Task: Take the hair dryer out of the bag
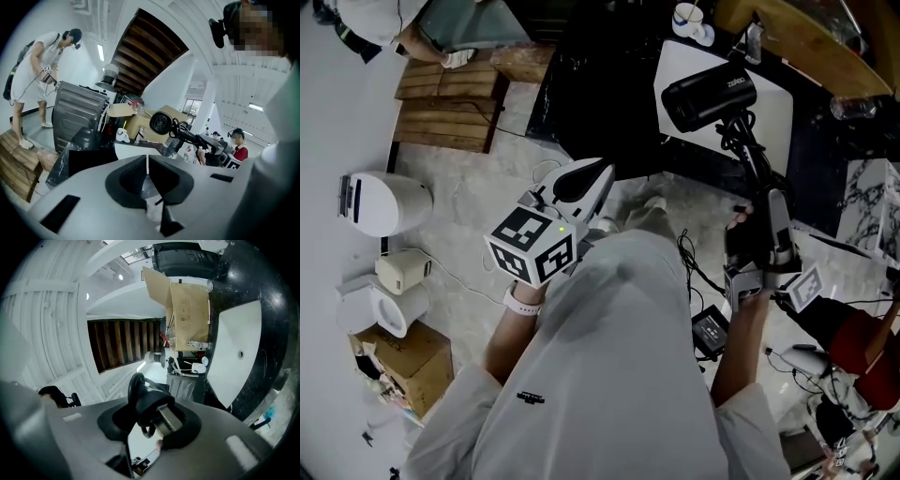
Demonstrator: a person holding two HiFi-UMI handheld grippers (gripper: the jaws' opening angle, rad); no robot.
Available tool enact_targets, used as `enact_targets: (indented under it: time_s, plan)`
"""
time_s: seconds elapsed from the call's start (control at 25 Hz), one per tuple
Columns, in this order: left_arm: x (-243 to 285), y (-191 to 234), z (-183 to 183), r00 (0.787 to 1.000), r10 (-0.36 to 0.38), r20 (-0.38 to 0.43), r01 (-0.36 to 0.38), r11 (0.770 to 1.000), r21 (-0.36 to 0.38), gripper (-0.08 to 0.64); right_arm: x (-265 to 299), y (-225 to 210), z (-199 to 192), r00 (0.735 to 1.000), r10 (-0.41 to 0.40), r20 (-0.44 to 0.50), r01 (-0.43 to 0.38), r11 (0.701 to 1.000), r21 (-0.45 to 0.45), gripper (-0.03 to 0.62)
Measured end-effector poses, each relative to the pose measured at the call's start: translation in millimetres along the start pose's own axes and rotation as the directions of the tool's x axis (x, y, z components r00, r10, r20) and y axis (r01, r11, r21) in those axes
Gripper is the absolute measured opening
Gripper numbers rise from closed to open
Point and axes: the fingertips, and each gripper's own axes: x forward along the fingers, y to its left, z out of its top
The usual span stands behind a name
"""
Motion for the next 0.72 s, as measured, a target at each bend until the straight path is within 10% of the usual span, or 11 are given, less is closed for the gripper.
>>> enact_targets:
  time_s: [0.72]
  plan:
    - [18.8, -4.8, -6.7, 0.998, -0.022, -0.055, 0.022, 1.000, 0.008, 0.020, -5.5, -5.7, 2.4, 0.999, -0.034, 0.010, 0.034, 0.999, -0.004, 0.133]
